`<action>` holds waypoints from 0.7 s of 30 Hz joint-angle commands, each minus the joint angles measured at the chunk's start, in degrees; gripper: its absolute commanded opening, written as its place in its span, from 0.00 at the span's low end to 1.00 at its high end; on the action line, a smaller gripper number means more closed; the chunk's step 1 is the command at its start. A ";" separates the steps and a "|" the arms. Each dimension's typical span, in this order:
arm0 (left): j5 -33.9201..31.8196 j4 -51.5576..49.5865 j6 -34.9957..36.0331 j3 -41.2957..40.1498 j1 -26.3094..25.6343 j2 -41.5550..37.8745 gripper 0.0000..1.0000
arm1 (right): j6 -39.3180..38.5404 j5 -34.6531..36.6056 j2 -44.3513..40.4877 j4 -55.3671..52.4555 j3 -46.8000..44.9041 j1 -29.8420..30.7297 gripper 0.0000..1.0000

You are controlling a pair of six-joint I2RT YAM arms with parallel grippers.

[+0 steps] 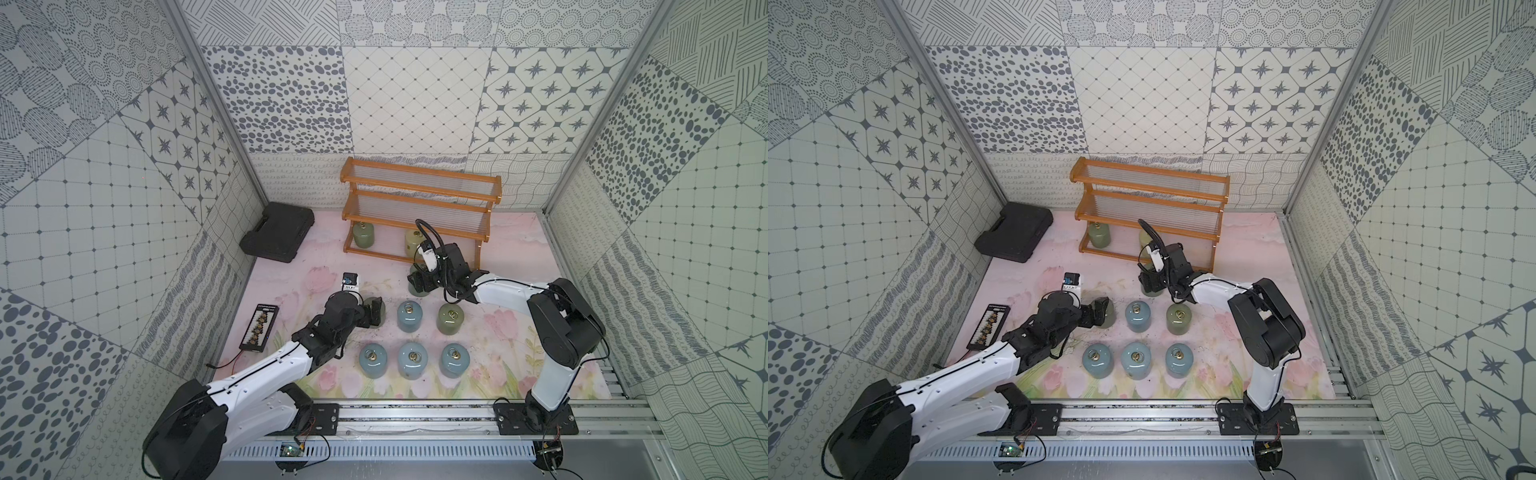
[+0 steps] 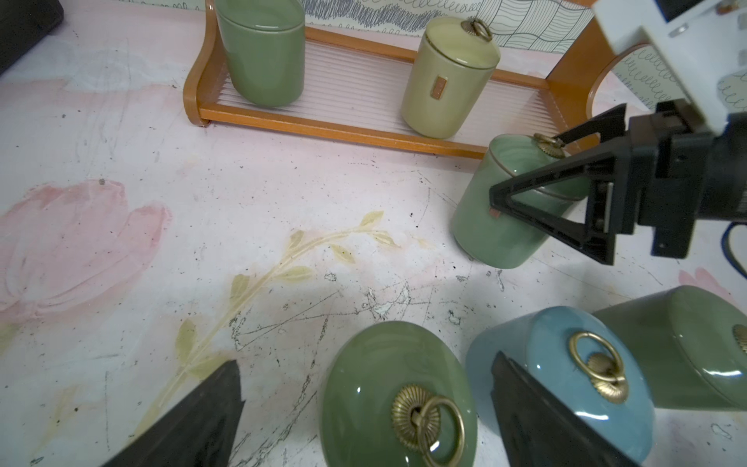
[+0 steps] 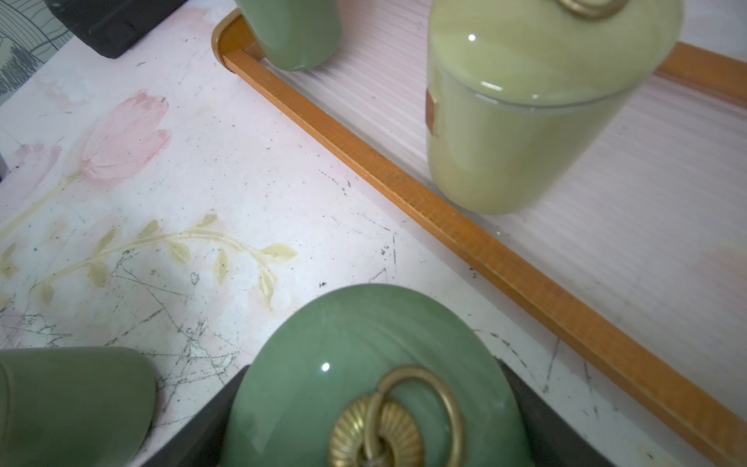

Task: Remove the tea canisters from the shelf
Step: Place the tea canister at the center of the board.

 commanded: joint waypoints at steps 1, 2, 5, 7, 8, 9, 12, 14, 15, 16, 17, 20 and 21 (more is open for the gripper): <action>-1.04 -0.47 -0.85 -0.52 0.34 -0.76 1.00 | 0.75 0.10 0.68 6.45 3.17 0.89 0.75; -1.12 -0.49 -0.85 -0.57 0.34 -0.87 1.00 | 0.92 0.14 0.91 6.53 3.34 1.12 0.75; -1.43 -0.49 -0.57 -0.69 0.35 -0.95 1.00 | 1.06 0.24 1.72 6.86 3.89 1.78 0.75; -1.44 -0.58 -0.49 -0.69 0.41 -0.94 1.00 | 1.13 0.26 2.29 6.83 4.30 2.13 0.76; -1.44 -0.49 -0.50 -0.62 0.47 -0.88 1.00 | 1.07 0.30 2.62 6.86 4.61 2.34 0.76; -1.44 -0.57 -0.49 -0.69 0.45 -0.91 1.00 | 1.06 0.34 2.89 6.84 4.76 2.44 0.76; -1.44 -0.53 -0.50 -0.70 0.43 -0.77 1.00 | 1.40 0.24 3.69 6.87 5.30 2.75 0.76; -1.53 -0.64 -0.56 -0.77 0.43 -0.76 1.00 | 1.41 0.23 4.08 6.86 5.63 2.99 0.76; -1.53 -0.64 -0.58 -0.73 0.43 -0.75 1.00 | 1.43 0.16 4.10 6.88 5.65 3.14 0.76; -1.55 -0.67 -0.58 -0.67 0.47 -0.80 1.00 | 1.35 0.24 4.21 6.86 5.74 3.26 0.76; -1.60 -0.61 -0.53 -0.69 0.44 -0.75 1.00 | 1.32 0.24 4.28 6.95 5.74 3.37 0.77; -1.62 -0.65 -0.33 -0.52 0.52 -0.72 1.00 | 1.37 0.21 4.77 6.99 6.00 3.53 0.77; -1.62 -0.75 -0.28 -0.41 0.52 -0.67 1.00 | 1.33 0.21 4.87 6.95 6.08 3.54 0.77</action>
